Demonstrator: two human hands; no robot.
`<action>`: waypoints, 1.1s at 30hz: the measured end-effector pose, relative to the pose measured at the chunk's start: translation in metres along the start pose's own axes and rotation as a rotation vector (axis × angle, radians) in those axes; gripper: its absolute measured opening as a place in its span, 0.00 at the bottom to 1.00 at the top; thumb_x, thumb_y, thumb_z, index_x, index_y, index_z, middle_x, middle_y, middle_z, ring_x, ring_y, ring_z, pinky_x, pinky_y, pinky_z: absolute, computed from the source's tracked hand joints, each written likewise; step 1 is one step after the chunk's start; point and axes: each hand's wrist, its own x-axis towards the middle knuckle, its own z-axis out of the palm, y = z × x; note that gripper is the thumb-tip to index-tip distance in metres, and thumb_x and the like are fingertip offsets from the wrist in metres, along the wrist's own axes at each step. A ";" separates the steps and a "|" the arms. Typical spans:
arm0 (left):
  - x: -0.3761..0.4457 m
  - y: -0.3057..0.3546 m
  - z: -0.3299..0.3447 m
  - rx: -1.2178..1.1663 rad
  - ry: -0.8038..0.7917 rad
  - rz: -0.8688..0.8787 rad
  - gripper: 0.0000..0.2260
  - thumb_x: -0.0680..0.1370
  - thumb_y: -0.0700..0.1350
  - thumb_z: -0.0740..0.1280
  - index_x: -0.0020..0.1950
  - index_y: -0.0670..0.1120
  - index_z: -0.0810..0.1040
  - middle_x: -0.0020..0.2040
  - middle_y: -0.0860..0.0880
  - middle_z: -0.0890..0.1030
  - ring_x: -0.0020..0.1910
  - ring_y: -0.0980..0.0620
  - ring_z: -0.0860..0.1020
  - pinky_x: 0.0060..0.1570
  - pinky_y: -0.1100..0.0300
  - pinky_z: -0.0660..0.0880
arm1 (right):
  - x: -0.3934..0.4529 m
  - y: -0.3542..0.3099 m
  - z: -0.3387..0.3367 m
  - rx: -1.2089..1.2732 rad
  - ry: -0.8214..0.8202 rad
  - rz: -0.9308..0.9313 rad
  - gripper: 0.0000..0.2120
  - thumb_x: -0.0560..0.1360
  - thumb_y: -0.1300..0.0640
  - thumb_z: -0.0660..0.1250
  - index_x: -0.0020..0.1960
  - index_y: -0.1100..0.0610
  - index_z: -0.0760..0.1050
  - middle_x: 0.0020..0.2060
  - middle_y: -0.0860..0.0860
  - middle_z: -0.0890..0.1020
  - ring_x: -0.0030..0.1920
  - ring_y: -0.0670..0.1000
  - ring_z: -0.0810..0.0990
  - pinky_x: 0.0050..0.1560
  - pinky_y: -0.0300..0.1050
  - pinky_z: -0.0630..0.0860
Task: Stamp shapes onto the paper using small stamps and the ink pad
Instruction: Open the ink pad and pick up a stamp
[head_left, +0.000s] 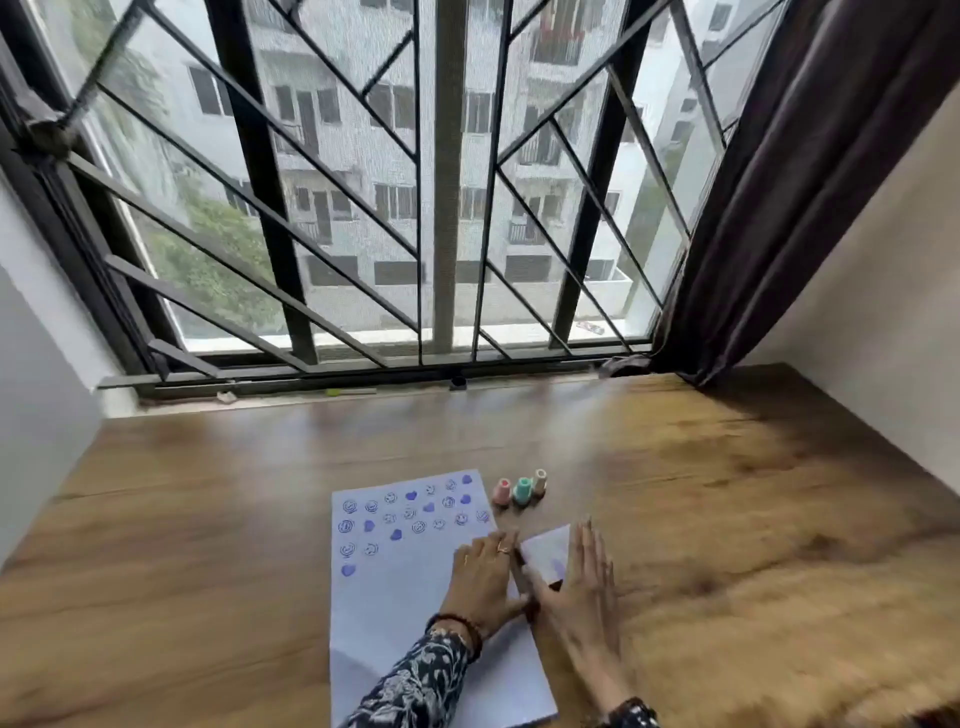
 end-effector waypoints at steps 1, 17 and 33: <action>0.003 0.001 0.000 0.002 0.015 -0.013 0.33 0.71 0.56 0.61 0.72 0.47 0.54 0.71 0.47 0.63 0.69 0.49 0.62 0.67 0.51 0.57 | 0.001 0.001 0.001 0.023 0.004 0.021 0.43 0.73 0.39 0.63 0.76 0.59 0.45 0.77 0.56 0.48 0.77 0.52 0.48 0.75 0.46 0.46; 0.005 -0.005 0.014 0.031 0.163 -0.061 0.32 0.68 0.66 0.58 0.69 0.55 0.59 0.67 0.55 0.66 0.65 0.53 0.63 0.60 0.59 0.54 | 0.039 0.012 -0.051 0.833 0.220 0.339 0.19 0.75 0.38 0.55 0.39 0.49 0.75 0.35 0.55 0.77 0.39 0.54 0.76 0.35 0.45 0.73; 0.005 -0.008 0.018 0.031 0.201 -0.054 0.33 0.68 0.68 0.57 0.69 0.55 0.60 0.68 0.56 0.65 0.67 0.56 0.61 0.60 0.61 0.50 | 0.116 0.042 -0.030 0.777 0.399 0.564 0.03 0.72 0.63 0.68 0.42 0.62 0.80 0.45 0.63 0.84 0.44 0.60 0.80 0.45 0.51 0.78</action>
